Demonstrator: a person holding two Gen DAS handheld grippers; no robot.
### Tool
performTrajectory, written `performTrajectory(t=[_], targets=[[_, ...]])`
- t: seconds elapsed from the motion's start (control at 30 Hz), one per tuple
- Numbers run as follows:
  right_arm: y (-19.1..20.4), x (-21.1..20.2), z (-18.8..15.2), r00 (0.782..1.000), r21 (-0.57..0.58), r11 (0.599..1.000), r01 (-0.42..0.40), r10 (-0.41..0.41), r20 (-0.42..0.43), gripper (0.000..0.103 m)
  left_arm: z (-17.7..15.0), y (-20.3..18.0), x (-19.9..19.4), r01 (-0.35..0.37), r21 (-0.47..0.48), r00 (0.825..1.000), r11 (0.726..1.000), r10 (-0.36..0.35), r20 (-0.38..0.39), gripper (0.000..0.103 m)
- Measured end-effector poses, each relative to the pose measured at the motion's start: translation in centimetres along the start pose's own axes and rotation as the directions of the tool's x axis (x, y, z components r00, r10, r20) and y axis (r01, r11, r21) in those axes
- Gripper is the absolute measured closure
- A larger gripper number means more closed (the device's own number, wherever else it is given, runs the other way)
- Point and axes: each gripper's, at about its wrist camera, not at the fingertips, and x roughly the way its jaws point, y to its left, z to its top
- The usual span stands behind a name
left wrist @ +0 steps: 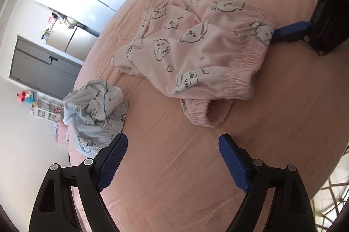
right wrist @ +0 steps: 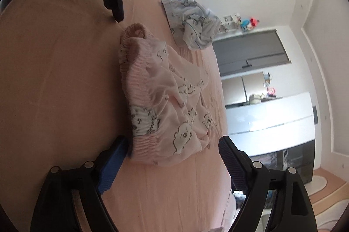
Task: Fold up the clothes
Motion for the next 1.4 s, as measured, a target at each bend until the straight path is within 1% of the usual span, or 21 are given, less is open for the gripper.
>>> performTrajectory(t=[0.1, 0.2, 0.23, 0.3, 0.33, 0.47, 0.57, 0.67, 0.7, 0.73, 0.8, 0.87, 0.9, 0.93, 0.97, 1.03, 1.13, 1.2, 1.27, 1.33, 1.4], targets=[[0.5, -0.1, 0.0, 0.999, -0.102, 0.995, -0.002, 0.007, 0.049, 0.018, 0.3, -1.6, 0.0, -0.066, 0.116, 0.997, 0.991, 0.062, 0.036, 0.017], [0.6, 0.0, 0.4, 0.999, -0.154, 0.988, -0.008, 0.016, 0.049, 0.018, 0.5, -3.6, 0.7, -0.154, 0.252, 0.987, 0.955, 0.135, 0.091, 0.016], [0.7, 0.1, 0.6, 0.999, -0.166, 0.986, -0.008, 0.015, 0.045, 0.018, 0.5, -3.9, 1.1, -0.176, 0.279, 0.982, 0.944, 0.151, 0.111, 0.013], [0.9, 0.3, 0.8, 1.000, -0.183, 0.983, 0.004, 0.002, 0.031, 0.018, 0.7, -3.6, 1.5, -0.205, 0.264, 0.974, 0.943, 0.170, 0.148, 0.003], [1.0, 0.3, 0.9, 1.000, -0.189, 0.982, 0.012, -0.008, 0.022, 0.018, 0.9, -3.2, 1.6, -0.218, 0.250, 0.970, 0.943, 0.180, 0.165, 0.000], [1.2, 0.1, 0.8, 0.999, -0.197, 0.980, 0.037, -0.040, -0.012, 0.018, 1.7, -1.8, 2.6, -0.215, 0.173, 0.968, 0.961, 0.186, 0.170, 0.000], [1.1, 0.2, 0.8, 0.998, -0.175, 0.984, 0.039, -0.047, -0.040, 0.018, 2.4, -2.5, 2.4, -0.233, 0.190, 0.959, 0.954, 0.192, 0.210, 0.000], [1.2, 0.7, 0.9, 0.997, -0.139, 0.990, 0.035, -0.045, -0.068, 0.018, 3.2, -4.0, 1.5, -0.277, 0.241, 0.939, 0.930, 0.208, 0.275, 0.007], [1.3, 0.9, 0.9, 0.997, -0.131, 0.991, 0.033, -0.043, -0.070, 0.018, 3.4, -4.6, 1.2, -0.282, 0.260, 0.933, 0.924, 0.201, 0.297, 0.014], [1.1, 1.0, 1.0, 0.997, -0.122, 0.992, 0.032, -0.040, -0.069, 0.018, 3.4, -5.1, 0.9, -0.278, 0.275, 0.930, 0.920, 0.188, 0.315, 0.022], [0.7, 1.1, 0.8, 0.997, -0.096, 0.995, 0.025, -0.032, -0.069, 0.018, 3.4, -5.9, 0.6, -0.273, 0.304, 0.925, 0.913, 0.162, 0.344, 0.031], [0.4, 1.3, 0.6, 0.998, -0.065, 0.998, 0.025, -0.029, -0.061, 0.018, 3.2, -6.3, 0.7, -0.267, 0.329, 0.924, 0.906, 0.144, 0.354, 0.035], [0.2, 1.6, 0.6, 0.997, -0.044, 0.999, 0.019, -0.022, -0.072, 0.018, 3.1, -6.3, 0.7, -0.258, 0.334, 0.925, 0.907, 0.133, 0.355, 0.041], [0.0, 1.8, 0.6, 0.997, -0.027, 1.000, 0.013, -0.015, -0.079, 0.018, 3.0, -6.3, 0.8, -0.244, 0.342, 0.926, 0.907, 0.114, 0.359, 0.051], [-0.2, 1.9, 0.6, 0.997, -0.017, 1.000, 0.010, -0.012, -0.080, 0.018, 2.9, -6.3, 1.0, -0.231, 0.355, 0.928, 0.906, 0.096, 0.359, 0.056], [-0.5, 2.0, 0.5, 0.997, -0.005, 1.000, 0.008, -0.008, -0.075, 0.018, 2.9, -6.7, 1.2, -0.202, 0.379, 0.935, 0.903, 0.063, 0.349, 0.081], [-0.5, 2.1, 0.4, 0.997, 0.000, 1.000, 0.008, -0.008, -0.070, 0.018, 3.1, -6.6, 1.3, -0.151, 0.346, 0.943, 0.926, 0.030, 0.332, 0.084], [-0.5, 2.1, 0.4, 0.998, -0.006, 1.000, 0.011, -0.012, -0.068, 0.018, 3.7, -5.0, 0.7, -0.074, 0.245, 0.944, 0.967, -0.010, 0.329, 0.084], [-0.4, 2.1, 0.4, 0.998, -0.012, 1.000, 0.015, -0.015, -0.064, 0.018, 4.3, -3.1, 0.1, 0.003, 0.131, 0.938, 0.991, -0.048, 0.343, 0.084], [-0.3, 2.0, 0.3, 0.998, -0.016, 1.000, 0.015, -0.016, -0.059, 0.018, 4.6, -1.5, -0.3, 0.071, 0.037, 0.931, 0.997, -0.079, 0.356, 0.084], [-0.3, 2.0, 0.3, 0.998, -0.015, 1.000, 0.006, -0.006, -0.055, 0.018, 4.6, -0.8, -0.3, 0.114, -0.009, 0.929, 0.993, -0.104, 0.354, 0.084]])
